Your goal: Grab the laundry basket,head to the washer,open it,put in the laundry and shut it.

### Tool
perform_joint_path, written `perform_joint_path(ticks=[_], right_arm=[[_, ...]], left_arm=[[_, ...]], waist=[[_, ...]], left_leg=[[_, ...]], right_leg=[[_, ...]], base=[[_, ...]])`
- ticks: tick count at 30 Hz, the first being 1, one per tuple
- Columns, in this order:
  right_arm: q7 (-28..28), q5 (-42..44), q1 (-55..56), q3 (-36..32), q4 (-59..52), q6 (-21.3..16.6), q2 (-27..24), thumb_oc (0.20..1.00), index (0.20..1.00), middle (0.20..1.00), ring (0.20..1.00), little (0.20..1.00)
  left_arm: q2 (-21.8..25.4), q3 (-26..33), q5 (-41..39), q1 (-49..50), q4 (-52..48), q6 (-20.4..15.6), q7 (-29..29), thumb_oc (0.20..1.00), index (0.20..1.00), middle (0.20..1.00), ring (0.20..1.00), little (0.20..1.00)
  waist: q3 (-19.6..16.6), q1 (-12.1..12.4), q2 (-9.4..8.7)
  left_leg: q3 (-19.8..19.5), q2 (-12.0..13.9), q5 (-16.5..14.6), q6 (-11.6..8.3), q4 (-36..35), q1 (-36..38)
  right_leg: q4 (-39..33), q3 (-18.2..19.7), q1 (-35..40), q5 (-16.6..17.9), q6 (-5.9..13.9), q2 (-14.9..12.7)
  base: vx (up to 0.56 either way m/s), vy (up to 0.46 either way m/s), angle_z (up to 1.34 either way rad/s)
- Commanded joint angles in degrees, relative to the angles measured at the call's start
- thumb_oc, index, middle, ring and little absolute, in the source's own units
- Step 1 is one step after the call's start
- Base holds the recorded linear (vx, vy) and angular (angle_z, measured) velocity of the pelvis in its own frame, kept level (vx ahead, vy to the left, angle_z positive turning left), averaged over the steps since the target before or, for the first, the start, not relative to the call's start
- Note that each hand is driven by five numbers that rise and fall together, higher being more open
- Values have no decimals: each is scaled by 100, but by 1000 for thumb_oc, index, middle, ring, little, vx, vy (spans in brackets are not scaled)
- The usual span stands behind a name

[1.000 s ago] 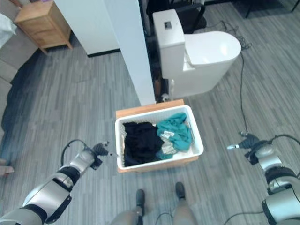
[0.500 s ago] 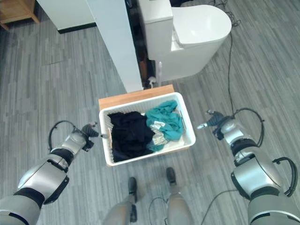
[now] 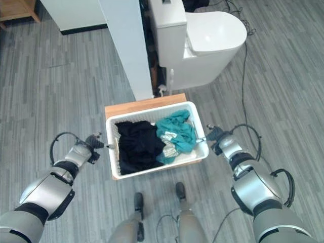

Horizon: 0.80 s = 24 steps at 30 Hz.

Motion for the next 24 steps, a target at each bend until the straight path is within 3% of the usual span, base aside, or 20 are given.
perform_joint_path(ticks=[1,4,5,9,24], right_arm=[[-184,93,-608,105,508,-83,-141,1000,1000,1000,1000,1000],[-434,144,-679,-13,526,-120,-117,1000,1000,1000,1000,1000],[-803,300,-593,-321,326,-206,-104,1000,1000,1000,1000,1000],[-1066,310,-452,-518,-99,-263,-185,1000,1000,1000,1000,1000],[-971,349,-464,-399,256,-252,27,1000,1000,1000,1000,1000]], left_arm=[[-88,-204,-191,-641,501,-74,214,1000,1000,1000,1000,1000],[-151,-199,-276,-710,476,-92,292,1000,1000,1000,1000,1000],[-188,-112,-333,-656,440,-99,359,1000,1000,1000,1000,1000],[-297,-22,-519,-638,393,-106,488,1000,1000,1000,1000,1000],[-710,-40,-501,-590,512,-87,580,1000,1000,1000,1000,1000]], waist=[[55,168,102],[91,161,115],[105,142,135],[98,139,177],[169,139,241]], left_leg=[[-397,14,164,4,11,-263],[-416,2,185,7,11,-338],[-405,-6,182,7,11,-370],[-404,-4,167,11,11,-414],[-426,-33,219,11,11,-600]], right_leg=[[-13,-225,86,-177,483,-282],[-13,-226,22,-171,476,-284],[-13,-209,-14,-161,484,-279],[-13,-234,-59,-170,506,-305],[-13,-206,-268,-127,479,-326]], base=[[7,0,8],[1,1,2],[0,0,0],[9,4,0],[0,0,0]])
